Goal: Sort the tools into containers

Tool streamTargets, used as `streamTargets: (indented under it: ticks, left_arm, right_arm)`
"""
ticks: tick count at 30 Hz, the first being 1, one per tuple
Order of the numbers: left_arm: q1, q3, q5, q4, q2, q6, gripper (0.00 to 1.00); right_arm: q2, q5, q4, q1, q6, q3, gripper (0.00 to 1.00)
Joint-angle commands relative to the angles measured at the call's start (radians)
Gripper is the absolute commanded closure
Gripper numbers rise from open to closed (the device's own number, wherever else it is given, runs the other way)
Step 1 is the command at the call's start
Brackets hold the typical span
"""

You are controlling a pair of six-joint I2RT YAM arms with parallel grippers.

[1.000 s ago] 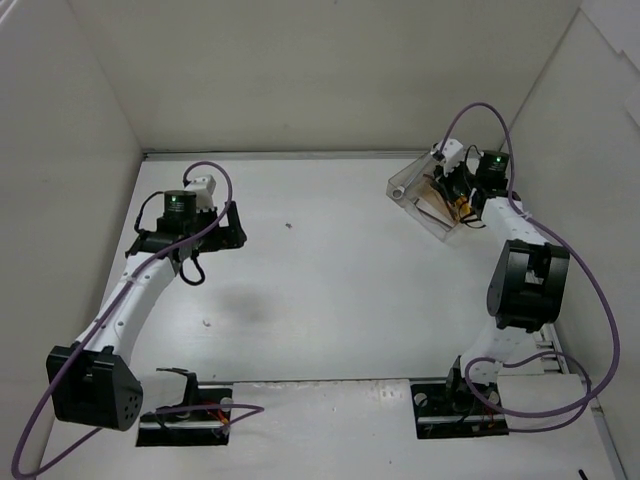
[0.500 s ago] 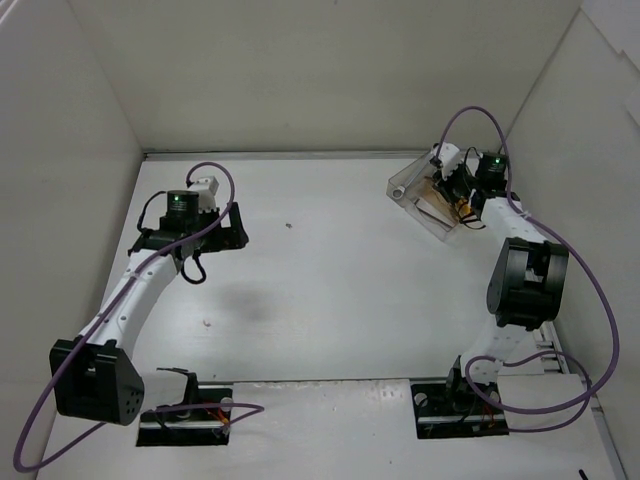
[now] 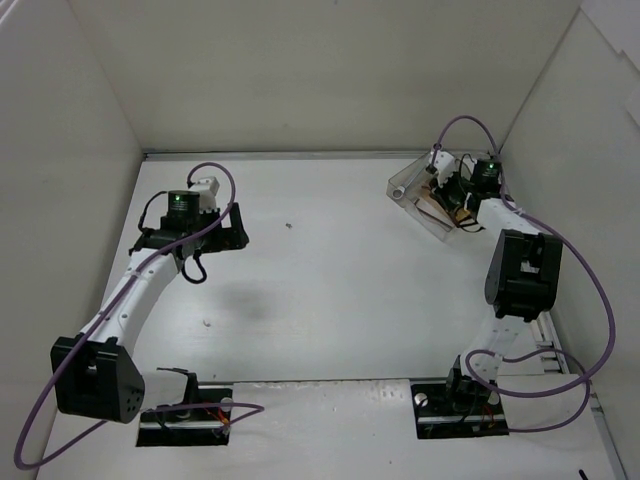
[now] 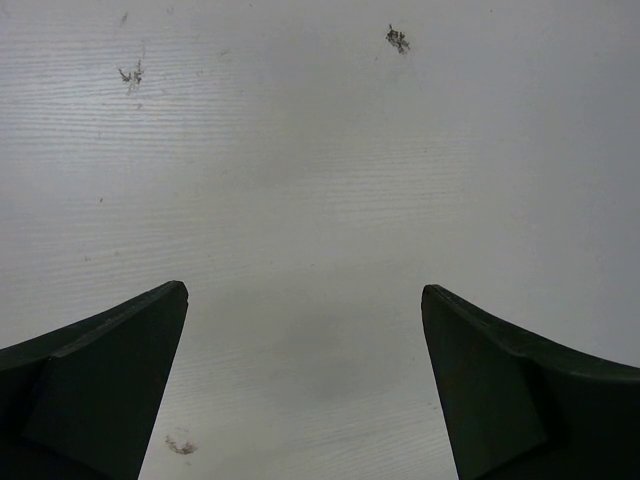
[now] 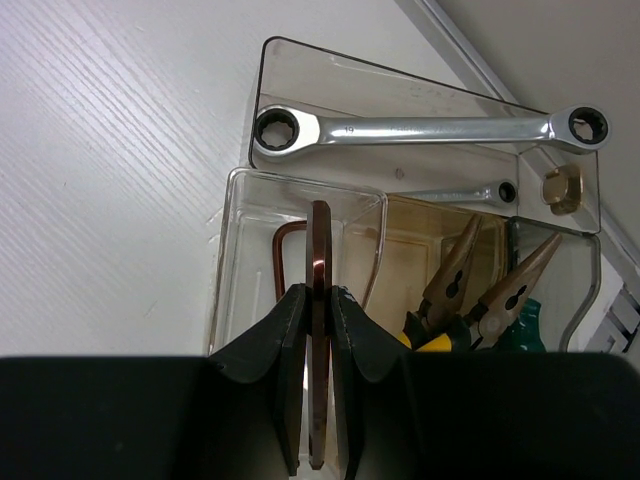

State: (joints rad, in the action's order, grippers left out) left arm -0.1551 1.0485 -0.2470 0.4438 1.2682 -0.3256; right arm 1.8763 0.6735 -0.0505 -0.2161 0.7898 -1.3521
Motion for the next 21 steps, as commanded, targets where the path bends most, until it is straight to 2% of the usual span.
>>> streamTargets:
  ticks: [1,9,21]
  left_arm:
    - [0.006,0.025,-0.017,-0.044,0.003,0.005,0.0]
    - [0.006,0.021,-0.002,-0.034,-0.006,0.005,0.0]
    - [0.006,0.015,0.011,-0.025,-0.009,0.008,0.0]
  right_arm:
    - [0.003,0.021,0.066,-0.003,0.012,-0.012,0.94]
    - [0.018,0.037,0.064,0.0,0.028,-0.001,0.92]
    - [0.034,0.047,0.006,0.02,0.088,-0.012,0.82]
